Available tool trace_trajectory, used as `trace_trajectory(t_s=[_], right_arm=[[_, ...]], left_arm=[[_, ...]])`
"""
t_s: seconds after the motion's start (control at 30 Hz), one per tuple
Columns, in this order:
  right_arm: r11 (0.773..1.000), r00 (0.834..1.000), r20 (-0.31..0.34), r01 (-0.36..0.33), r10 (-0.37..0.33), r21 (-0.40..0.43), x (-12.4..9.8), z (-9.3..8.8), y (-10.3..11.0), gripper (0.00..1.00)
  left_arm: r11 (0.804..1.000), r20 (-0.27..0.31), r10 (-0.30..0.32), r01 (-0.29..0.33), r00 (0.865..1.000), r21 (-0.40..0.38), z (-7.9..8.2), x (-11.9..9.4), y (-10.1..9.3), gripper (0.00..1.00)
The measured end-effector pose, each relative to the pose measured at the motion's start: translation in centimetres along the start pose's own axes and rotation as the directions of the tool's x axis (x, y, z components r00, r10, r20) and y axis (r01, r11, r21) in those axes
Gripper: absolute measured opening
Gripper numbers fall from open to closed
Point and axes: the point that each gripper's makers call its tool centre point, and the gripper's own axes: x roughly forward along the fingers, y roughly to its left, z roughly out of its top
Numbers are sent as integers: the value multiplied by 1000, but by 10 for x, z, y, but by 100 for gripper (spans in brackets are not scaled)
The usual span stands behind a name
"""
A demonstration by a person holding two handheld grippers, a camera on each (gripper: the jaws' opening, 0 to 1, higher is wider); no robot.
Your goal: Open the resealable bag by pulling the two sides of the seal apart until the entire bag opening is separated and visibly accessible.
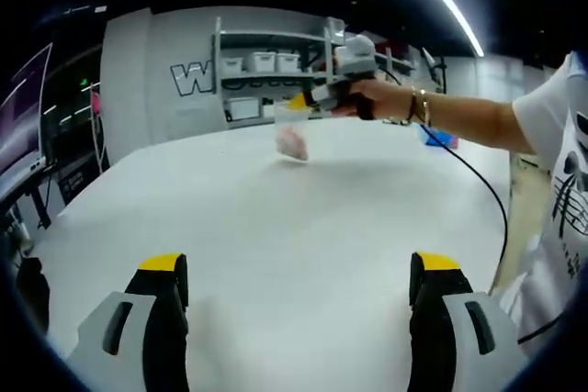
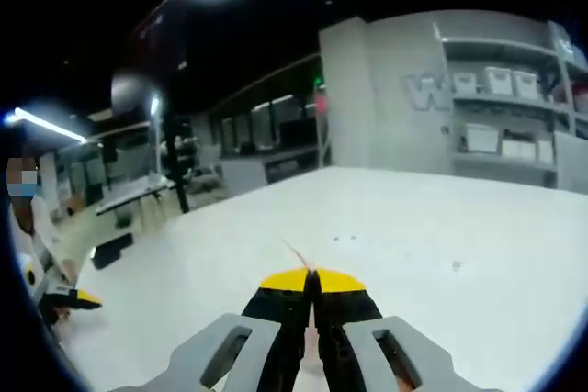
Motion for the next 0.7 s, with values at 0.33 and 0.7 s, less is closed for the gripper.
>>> trace_trajectory(t_s=[0.33, 0.7], right_arm=[[1000, 1000, -2, 25, -25, -2, 16, 5, -14, 0], [999, 999, -8, 52, -52, -16, 31, 10, -26, 0]], left_arm=[[1000, -3, -2, 2, 1000, 0, 0, 1, 0, 100], [1000, -2, 7, -7, 1000, -8, -2, -1, 3, 100]])
